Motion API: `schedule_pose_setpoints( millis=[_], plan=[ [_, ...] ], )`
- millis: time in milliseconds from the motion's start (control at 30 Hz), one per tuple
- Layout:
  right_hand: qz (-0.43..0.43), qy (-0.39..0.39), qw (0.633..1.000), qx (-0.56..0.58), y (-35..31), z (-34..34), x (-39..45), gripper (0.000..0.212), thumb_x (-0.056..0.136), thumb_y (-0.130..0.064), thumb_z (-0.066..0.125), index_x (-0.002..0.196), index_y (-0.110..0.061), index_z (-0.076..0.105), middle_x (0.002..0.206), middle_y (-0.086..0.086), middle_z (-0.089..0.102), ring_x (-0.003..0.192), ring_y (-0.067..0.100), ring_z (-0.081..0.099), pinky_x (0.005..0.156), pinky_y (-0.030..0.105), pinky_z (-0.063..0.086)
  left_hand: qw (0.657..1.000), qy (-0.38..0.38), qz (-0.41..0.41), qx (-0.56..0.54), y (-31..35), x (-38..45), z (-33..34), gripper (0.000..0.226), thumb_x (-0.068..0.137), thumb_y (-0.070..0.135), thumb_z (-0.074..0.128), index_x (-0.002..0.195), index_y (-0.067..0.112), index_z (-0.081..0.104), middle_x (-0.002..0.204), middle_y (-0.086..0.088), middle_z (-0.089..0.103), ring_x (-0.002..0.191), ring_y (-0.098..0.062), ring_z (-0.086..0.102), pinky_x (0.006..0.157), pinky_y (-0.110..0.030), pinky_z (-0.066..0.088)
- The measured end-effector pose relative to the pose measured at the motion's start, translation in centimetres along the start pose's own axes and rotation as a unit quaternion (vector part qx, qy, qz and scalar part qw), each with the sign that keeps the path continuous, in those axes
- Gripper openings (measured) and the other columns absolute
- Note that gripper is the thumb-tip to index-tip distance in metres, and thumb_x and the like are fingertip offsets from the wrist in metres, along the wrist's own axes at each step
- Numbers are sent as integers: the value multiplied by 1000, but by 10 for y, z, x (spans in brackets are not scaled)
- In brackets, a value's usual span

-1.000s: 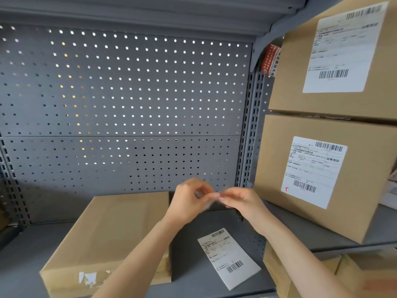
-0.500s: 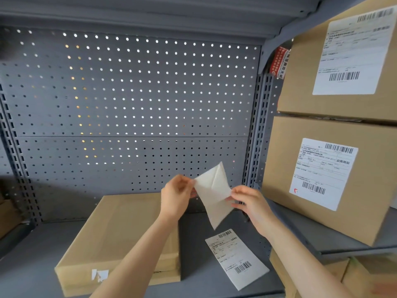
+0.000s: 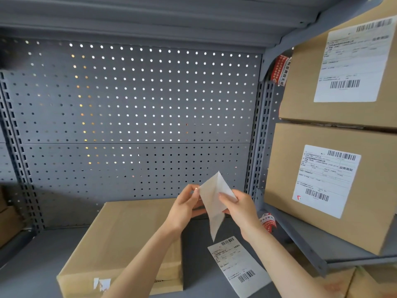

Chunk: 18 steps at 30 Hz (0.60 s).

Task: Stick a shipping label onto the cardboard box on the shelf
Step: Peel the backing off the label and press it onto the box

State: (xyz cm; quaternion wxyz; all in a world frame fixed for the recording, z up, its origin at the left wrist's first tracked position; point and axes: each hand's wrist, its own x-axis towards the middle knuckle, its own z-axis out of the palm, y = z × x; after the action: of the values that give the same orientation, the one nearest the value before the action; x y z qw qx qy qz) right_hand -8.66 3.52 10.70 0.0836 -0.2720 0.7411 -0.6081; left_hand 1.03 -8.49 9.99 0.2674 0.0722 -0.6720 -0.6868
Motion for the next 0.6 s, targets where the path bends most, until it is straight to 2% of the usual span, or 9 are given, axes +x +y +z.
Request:
schedule_pose_setpoints(
  millis=[67, 133, 200, 267, 300, 333, 400, 500, 600],
  plan=[
    [-11, 14, 1000, -16, 1, 5, -1, 21, 89, -27, 62, 80, -8, 63, 72, 4, 60, 67, 13, 53, 58, 23, 43, 999, -20, -30, -18, -1, -3, 2, 42, 101, 38, 28, 112, 11, 58, 106, -2, 73, 102, -18, 68, 86, -36, 56],
    [-8, 27, 999, -21, 2, 10, 0, 30, 88, -29, 61, 83, 1, 62, 73, 15, 58, 67, 17, 50, 59, 29, 37, 998, -34, -44, -30, -3, -5, 6, 49, 99, 48, 22, 111, 22, 62, 104, 3, 74, 100, -13, 69, 85, -35, 56],
    [-6, 35, 999, -18, 2, 12, 0, 29, 87, -28, 61, 85, 2, 62, 77, 23, 60, 67, 18, 50, 59, 29, 35, 999, -15, -36, -5, -5, -5, 11, 44, 97, 50, 33, 110, 20, 63, 103, 1, 74, 99, -13, 69, 82, -33, 57],
    [-13, 36, 999, -13, 2, 12, 0, 27, 87, -27, 62, 84, 0, 63, 79, 22, 63, 65, 23, 53, 59, 30, 38, 998, 52, -16, 45, -8, -2, 13, 29, 92, 37, 55, 101, 10, 62, 95, -5, 75, 92, -18, 71, 76, -32, 59],
    [-17, 37, 999, -10, 3, 11, 1, 26, 87, -27, 61, 85, -1, 63, 82, 21, 65, 67, 30, 56, 60, 31, 41, 994, 92, -5, 63, -10, 0, 12, 24, 91, 29, 59, 94, 5, 60, 90, -8, 75, 88, -21, 71, 73, -33, 60],
    [-16, 40, 999, -7, 4, 10, 1, 26, 87, -26, 60, 87, -1, 62, 87, 22, 65, 71, 35, 57, 62, 32, 43, 989, 126, 3, 76, -12, 2, 11, 21, 91, 24, 60, 87, 3, 58, 86, -11, 74, 84, -22, 72, 70, -32, 60],
    [-12, 42, 999, -5, 6, 6, 2, 26, 88, -24, 58, 90, 1, 60, 92, 24, 64, 70, 30, 57, 64, 34, 44, 980, 177, 6, 90, -13, 6, 5, 21, 92, 20, 58, 78, 5, 54, 85, -12, 71, 79, -21, 72, 65, -31, 61],
    [-9, 64, 998, -13, 9, 1, 2, 21, 90, -17, 54, 90, 4, 56, 91, 22, 62, 72, 21, 55, 62, 37, 47, 967, 236, -1, 97, -11, 7, -4, 21, 94, 18, 54, 77, 7, 50, 88, -8, 66, 76, -22, 70, 62, -31, 60],
    [-1, 104, 995, 11, 12, -5, 3, 17, 88, -9, 51, 90, 8, 52, 92, 21, 63, 75, 28, 59, 65, 45, 56, 949, 308, -2, 72, -4, 8, -15, 20, 96, 18, 50, 81, 4, 48, 85, -2, 61, 69, -21, 67, 51, -22, 57]
  ],
)
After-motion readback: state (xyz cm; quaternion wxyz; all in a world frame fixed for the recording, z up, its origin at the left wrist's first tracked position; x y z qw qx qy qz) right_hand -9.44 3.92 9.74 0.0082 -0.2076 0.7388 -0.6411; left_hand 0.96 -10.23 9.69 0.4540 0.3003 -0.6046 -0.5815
